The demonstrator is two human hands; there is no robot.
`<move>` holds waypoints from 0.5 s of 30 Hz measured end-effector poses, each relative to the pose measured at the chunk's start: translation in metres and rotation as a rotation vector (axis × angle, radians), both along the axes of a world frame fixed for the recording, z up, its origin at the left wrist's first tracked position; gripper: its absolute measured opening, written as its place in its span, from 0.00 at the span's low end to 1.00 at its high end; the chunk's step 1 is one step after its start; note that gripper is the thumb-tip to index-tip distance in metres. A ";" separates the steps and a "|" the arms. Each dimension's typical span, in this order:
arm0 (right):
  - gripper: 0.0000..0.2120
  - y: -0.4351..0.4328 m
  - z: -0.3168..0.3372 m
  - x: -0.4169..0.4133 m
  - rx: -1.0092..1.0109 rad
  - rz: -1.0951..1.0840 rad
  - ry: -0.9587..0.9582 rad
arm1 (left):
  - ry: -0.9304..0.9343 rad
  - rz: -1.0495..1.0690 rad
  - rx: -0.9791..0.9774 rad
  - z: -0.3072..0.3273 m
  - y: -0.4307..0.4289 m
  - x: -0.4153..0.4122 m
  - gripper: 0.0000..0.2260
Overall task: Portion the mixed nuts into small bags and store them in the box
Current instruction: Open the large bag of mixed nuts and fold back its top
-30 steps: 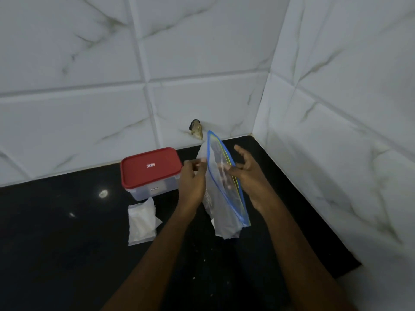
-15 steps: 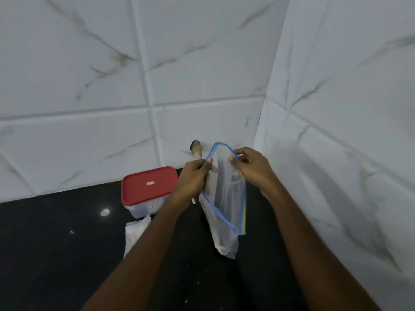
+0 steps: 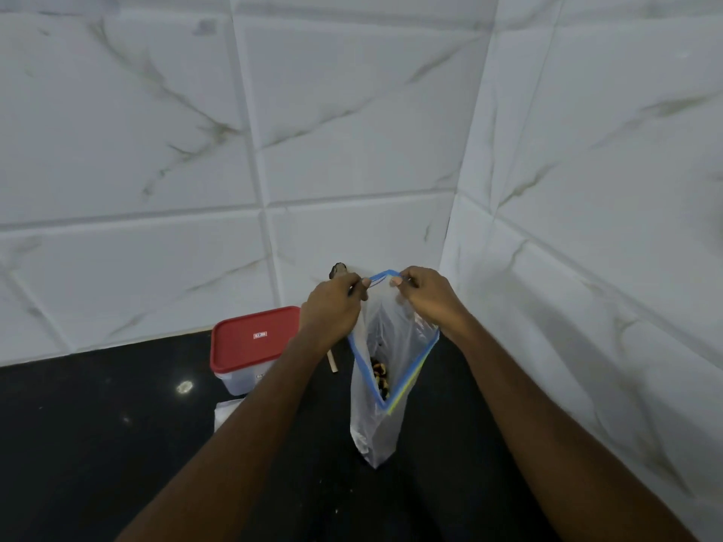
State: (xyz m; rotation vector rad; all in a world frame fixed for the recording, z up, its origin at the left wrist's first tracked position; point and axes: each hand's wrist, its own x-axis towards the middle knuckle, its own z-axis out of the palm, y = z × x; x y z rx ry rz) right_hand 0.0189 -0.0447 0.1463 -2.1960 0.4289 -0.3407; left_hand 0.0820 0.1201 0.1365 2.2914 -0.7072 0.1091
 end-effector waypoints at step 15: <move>0.07 -0.016 -0.022 -0.040 0.434 0.080 0.220 | 1.207 0.035 -0.794 -0.013 0.020 0.005 0.10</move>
